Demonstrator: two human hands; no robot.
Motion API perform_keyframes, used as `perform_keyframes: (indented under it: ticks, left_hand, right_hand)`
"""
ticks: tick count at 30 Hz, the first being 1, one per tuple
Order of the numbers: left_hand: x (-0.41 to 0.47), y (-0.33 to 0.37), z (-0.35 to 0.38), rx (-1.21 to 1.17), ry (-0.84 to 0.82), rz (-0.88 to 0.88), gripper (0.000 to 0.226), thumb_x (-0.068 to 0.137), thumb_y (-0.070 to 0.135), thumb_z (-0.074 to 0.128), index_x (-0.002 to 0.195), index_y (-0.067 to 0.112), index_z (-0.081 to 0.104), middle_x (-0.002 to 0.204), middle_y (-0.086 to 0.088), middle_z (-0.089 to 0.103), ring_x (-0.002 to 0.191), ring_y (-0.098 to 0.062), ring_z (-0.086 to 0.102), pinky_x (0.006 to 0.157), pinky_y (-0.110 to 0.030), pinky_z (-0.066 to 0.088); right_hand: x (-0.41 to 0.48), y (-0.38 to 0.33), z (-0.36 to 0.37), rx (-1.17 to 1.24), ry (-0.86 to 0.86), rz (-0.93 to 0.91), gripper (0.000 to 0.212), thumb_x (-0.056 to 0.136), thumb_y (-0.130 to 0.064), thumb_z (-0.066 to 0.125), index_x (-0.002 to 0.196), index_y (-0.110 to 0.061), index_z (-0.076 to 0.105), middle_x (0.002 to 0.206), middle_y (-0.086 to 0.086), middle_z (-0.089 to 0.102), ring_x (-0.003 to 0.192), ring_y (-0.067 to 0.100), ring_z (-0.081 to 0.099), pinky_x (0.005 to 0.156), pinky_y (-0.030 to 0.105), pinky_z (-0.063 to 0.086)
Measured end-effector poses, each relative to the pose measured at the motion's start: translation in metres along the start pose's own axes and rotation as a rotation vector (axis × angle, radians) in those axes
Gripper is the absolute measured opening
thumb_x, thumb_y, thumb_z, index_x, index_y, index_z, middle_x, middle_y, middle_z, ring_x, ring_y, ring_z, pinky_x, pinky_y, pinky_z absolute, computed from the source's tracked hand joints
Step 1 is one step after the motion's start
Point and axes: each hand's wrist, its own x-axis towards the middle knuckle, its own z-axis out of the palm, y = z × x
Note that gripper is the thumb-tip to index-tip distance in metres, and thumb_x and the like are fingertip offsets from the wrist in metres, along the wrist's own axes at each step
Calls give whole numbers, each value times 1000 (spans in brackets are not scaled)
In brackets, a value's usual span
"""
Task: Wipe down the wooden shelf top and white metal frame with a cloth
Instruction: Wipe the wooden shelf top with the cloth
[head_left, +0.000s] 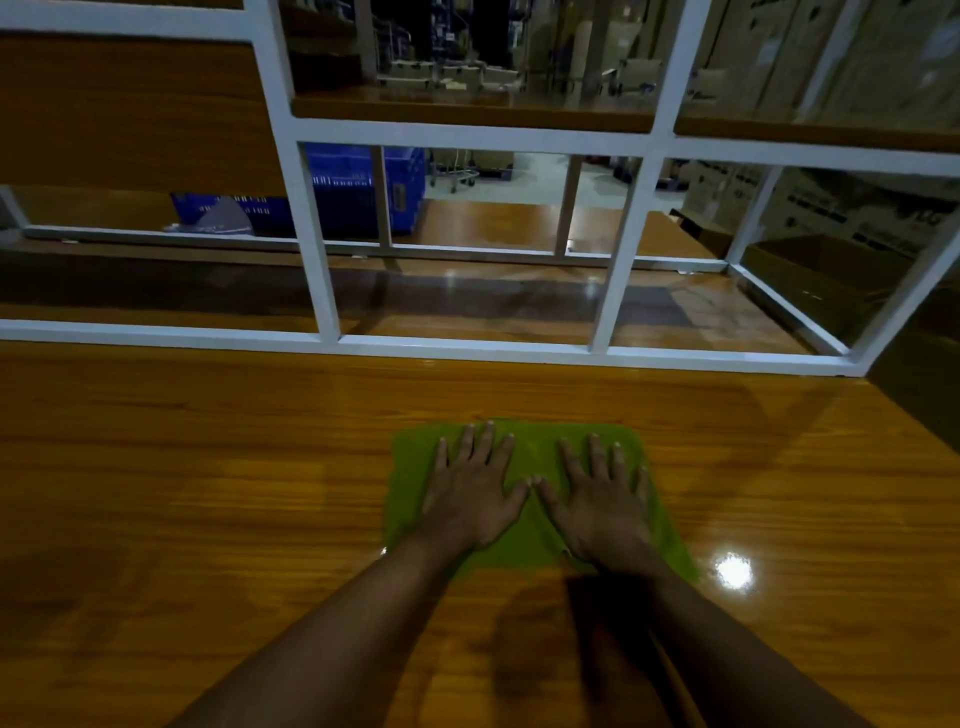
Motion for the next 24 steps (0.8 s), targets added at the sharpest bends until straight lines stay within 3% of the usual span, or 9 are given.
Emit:
perform_keyframes:
  ticks: [13,24]
  left_hand:
    - [63,-21,-4,32,-17,4,73,95,70,12,157,32,6,166,0,-4,152,-24,-3,120,-55,-1]
    - [-13,-109,-18,63,-11,-27,74,94,72,13,157,34,4,165,1,-5,152,-22,-4,121,-52,0]
  right_hand:
    - [72,-14,-7,-12,-14,-4,80,91,-77,13,158,-34,4,166,10,-3,151,37,-6,116,63,-7]
    - [13,-101,7,9,-39,-91,81,90,-79,11,158,-34,3,165,10,-8,151,36,-11,114,62,-14]
